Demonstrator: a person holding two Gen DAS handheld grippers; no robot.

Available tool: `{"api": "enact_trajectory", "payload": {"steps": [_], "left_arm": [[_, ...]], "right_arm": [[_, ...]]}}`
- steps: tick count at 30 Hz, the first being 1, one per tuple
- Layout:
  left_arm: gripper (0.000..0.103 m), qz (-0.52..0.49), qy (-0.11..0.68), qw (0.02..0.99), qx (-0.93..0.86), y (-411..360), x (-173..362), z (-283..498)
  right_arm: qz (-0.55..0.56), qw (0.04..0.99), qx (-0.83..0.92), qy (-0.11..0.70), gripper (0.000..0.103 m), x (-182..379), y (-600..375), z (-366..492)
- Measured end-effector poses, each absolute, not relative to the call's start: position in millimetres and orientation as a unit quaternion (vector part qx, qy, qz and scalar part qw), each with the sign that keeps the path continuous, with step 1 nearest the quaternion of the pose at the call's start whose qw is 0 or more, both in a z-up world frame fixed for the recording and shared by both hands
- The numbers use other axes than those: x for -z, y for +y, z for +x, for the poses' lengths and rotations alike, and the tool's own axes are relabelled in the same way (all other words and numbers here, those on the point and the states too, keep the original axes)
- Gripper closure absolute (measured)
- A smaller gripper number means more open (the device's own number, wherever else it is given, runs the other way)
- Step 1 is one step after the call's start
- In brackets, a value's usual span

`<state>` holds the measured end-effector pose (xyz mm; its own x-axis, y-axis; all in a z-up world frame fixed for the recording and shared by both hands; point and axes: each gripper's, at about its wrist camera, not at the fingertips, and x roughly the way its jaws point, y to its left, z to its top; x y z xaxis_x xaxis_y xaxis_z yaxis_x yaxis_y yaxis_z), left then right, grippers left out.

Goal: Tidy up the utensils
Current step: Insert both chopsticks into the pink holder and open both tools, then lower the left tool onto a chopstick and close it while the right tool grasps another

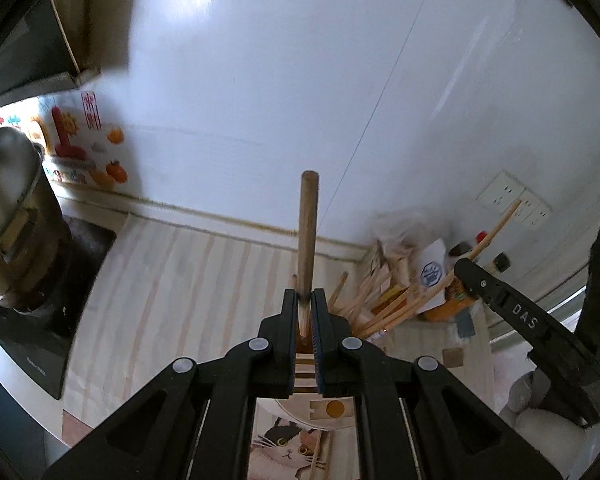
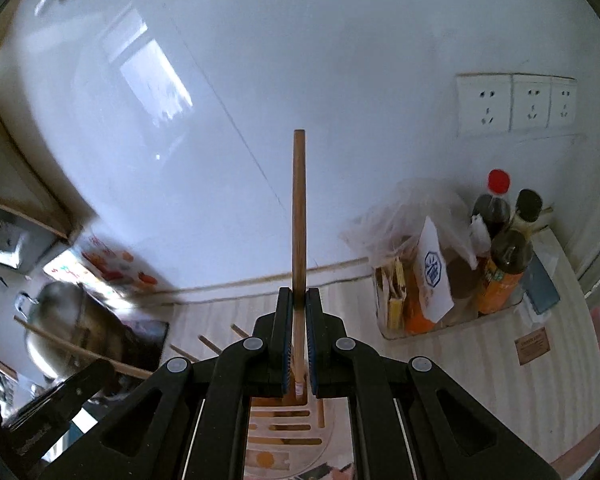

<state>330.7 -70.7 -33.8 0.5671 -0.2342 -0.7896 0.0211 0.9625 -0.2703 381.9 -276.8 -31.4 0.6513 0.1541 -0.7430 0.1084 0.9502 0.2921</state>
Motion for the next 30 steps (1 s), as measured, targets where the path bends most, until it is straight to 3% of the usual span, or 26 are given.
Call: {"api": "enact_trajectory", "payload": {"steps": [8, 9, 10, 11, 12, 13, 16, 17, 19, 25, 30], "left_arm": [[0.094, -0.11, 0.503, 0.853, 0.086, -79, 56, 344], [0.093, -0.113, 0.501, 0.854, 0.086, -77, 54, 343], [0.085, -0.109, 0.497, 0.857, 0.079, -76, 49, 341], [0.068, -0.103, 0.491, 0.862, 0.072, -74, 44, 338], [0.058, -0.102, 0.485, 0.866, 0.07, -72, 40, 336], [0.04, -0.102, 0.475, 0.872, 0.064, -68, 35, 333], [0.025, -0.089, 0.447, 0.889, 0.041, -58, 28, 324], [0.015, -0.087, 0.443, 0.891, 0.033, -55, 28, 324], [0.001, -0.083, 0.436, 0.896, 0.011, -46, 33, 317], [0.0, -0.036, 0.459, 0.888, -0.022, -36, 75, 297], [0.0, 0.01, 0.528, 0.847, -0.067, -36, 141, 279]], "right_arm": [[0.158, 0.871, -0.024, 0.465, 0.095, 60, -272, 394], [0.161, 0.867, -0.024, 0.471, 0.091, 61, -273, 395], [0.162, 0.867, -0.023, 0.471, 0.08, 61, -275, 394], [0.165, 0.868, -0.022, 0.467, 0.074, 59, -277, 392], [0.168, 0.871, -0.019, 0.462, 0.065, 56, -280, 388], [0.17, 0.873, -0.017, 0.456, 0.063, 52, -282, 385], [0.173, 0.878, -0.006, 0.446, 0.062, 43, -291, 372], [0.174, 0.879, -0.003, 0.443, 0.061, 40, -293, 368], [0.176, 0.881, 0.007, 0.44, 0.051, 38, -298, 359], [0.18, 0.884, 0.03, 0.431, 0.032, 52, -314, 325], [0.164, 0.868, 0.047, 0.466, 0.031, 96, -315, 298]]}}
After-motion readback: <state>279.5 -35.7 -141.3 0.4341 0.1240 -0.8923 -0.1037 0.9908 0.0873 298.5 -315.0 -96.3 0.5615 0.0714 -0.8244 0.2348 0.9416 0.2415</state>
